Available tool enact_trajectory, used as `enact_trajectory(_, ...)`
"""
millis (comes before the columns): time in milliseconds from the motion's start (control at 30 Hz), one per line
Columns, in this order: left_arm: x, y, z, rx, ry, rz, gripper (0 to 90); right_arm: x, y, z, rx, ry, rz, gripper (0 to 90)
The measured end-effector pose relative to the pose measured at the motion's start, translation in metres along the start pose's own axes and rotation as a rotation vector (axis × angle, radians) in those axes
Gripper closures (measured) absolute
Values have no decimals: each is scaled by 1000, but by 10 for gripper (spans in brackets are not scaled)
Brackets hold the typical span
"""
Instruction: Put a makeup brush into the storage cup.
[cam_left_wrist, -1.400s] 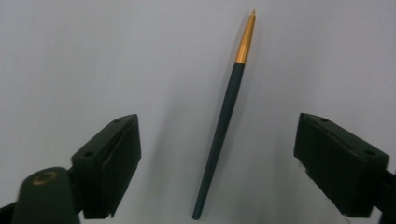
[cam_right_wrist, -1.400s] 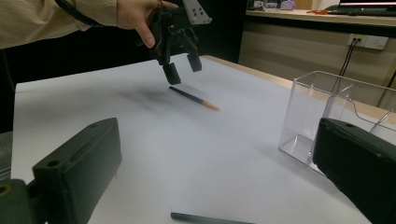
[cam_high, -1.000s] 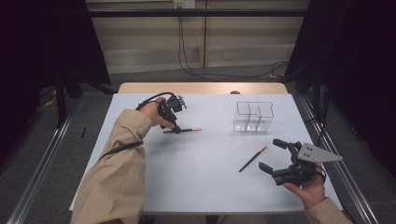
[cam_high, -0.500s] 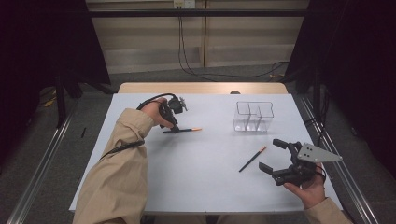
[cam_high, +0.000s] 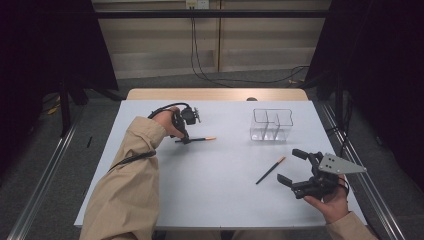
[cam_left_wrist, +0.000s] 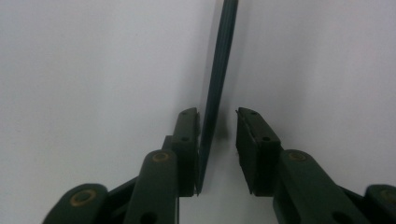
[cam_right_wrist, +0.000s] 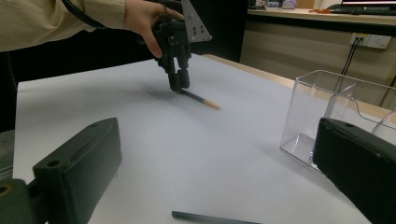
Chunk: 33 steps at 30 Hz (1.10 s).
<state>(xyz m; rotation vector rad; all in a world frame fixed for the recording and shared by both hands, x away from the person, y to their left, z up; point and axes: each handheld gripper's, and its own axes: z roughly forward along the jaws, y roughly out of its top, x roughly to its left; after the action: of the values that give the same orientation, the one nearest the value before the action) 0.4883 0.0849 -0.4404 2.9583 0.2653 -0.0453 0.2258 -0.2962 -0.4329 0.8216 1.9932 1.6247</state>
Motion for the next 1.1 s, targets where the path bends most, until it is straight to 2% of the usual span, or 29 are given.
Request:
enact_trajectory(100,-1,0,2,8,12,5,719,0,0,0,0,-1,4,6)
enact_trajectory(133,-1,0,3,4,8,-3,726,1,0,0,-1,0,1,5)
enact_trajectory(167,0,0,3,12,-15,0,726,1,0,0,-1,0,1,5)
enact_trajectory(267,-1,-1,4,9,-6,-6,748,1,0,0,-1,1,0,6)
enact_trajectory(300,0,-1,5,17,-29,-9,748,0,0,0,-1,1,-2,6)
enact_trajectory(333,-1,-2,6,20,-14,-3,754,0,0,0,-1,1,-2,6)
enact_trajectory(367,0,-2,6,25,-35,6,754,0,0,0,-1,1,-2,6)
enact_trajectory(400,-1,-2,6,14,-15,-6,764,0,0,0,-1,-1,-2,5)
enact_trajectory(467,0,-1,6,36,-30,-4,773,0,0,0,-2,2,-1,5)
enact_trajectory(567,0,0,6,39,-36,-12,788,0,0,0,1,2,1,5)
enact_trajectory(600,0,0,6,38,-37,-22,788,0,0,0,2,0,0,5)
enact_trajectory(633,1,0,7,39,-45,-40,830,1,0,0,3,1,-1,5)
enact_trajectory(667,0,0,7,37,-25,-45,845,1,0,0,2,1,-1,6)
enact_trajectory(733,1,1,6,50,-41,-39,846,0,0,0,2,0,1,5)
enact_trajectory(767,0,1,7,47,-27,-35,846,0,0,0,2,0,1,5)
enact_trajectory(900,0,1,7,54,-39,-43,846,0,-1,0,7,-3,3,6)
enact_trajectory(1033,1,2,7,61,-36,-51,847,0,-1,0,6,-3,3,6)
enact_trajectory(1067,-1,3,7,63,-19,-49,847,-1,-1,0,3,-4,2,5)
enact_trajectory(1100,-1,3,7,63,-19,-49,848,-1,-1,0,3,-4,2,5)
